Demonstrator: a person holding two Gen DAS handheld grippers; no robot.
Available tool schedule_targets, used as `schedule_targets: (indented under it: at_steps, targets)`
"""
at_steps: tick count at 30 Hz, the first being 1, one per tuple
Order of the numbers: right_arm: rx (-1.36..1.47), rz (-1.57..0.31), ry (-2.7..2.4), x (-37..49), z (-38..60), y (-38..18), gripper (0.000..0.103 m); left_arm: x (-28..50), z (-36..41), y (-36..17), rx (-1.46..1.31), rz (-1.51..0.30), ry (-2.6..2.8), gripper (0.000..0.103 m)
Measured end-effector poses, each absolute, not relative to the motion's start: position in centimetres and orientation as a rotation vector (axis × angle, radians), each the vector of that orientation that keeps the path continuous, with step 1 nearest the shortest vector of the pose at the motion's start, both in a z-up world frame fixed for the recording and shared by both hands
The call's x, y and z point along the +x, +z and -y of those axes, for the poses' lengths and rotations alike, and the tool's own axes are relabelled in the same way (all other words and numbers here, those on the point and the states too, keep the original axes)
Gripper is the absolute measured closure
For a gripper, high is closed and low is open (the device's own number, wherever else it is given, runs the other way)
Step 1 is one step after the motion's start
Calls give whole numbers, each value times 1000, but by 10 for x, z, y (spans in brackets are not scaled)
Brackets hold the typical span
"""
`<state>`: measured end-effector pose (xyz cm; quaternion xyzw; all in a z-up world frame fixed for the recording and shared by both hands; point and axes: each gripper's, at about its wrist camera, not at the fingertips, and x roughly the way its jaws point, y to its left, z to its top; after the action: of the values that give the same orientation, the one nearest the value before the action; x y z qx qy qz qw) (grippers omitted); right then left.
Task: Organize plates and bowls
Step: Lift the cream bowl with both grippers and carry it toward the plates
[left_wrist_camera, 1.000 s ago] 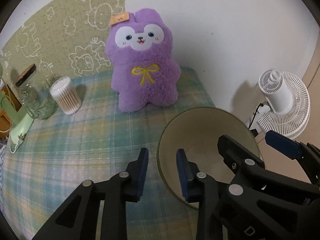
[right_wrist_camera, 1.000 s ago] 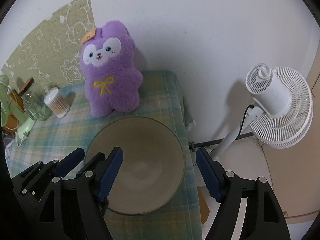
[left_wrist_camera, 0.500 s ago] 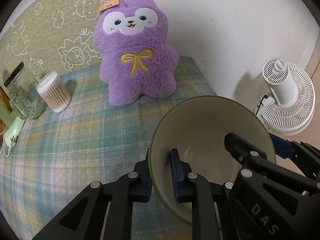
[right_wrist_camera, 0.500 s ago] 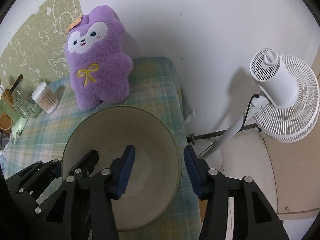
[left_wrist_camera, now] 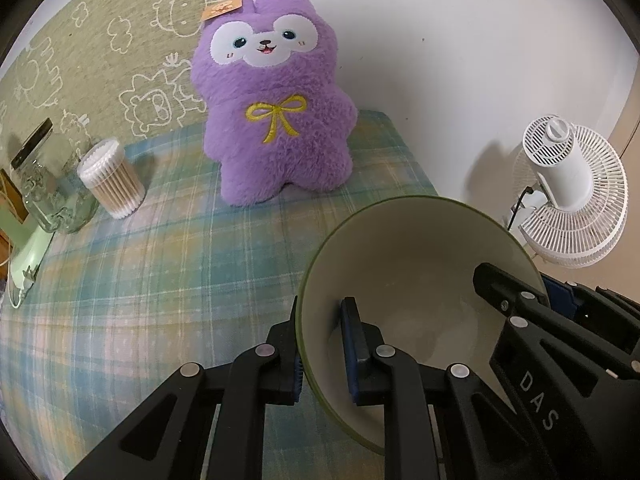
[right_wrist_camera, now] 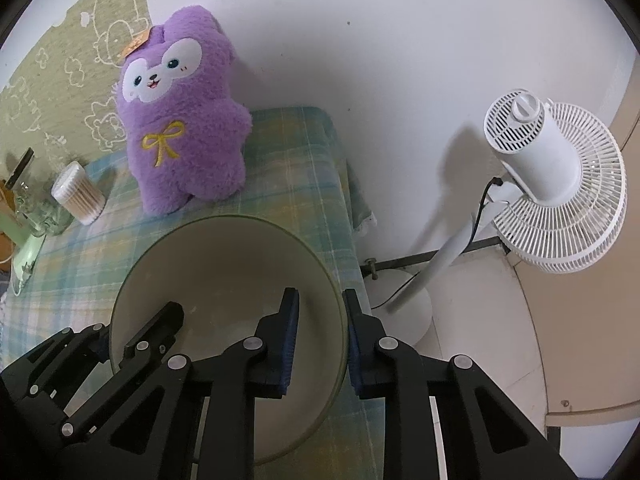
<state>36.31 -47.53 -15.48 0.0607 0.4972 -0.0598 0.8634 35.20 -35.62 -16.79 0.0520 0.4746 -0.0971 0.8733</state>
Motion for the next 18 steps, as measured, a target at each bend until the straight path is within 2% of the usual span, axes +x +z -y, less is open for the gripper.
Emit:
schedule_targets:
  at_steps: [18]
  targets:
    - [119,-988,-129,311,453,-87,78,299,334,-106,87,-928,-197,89]
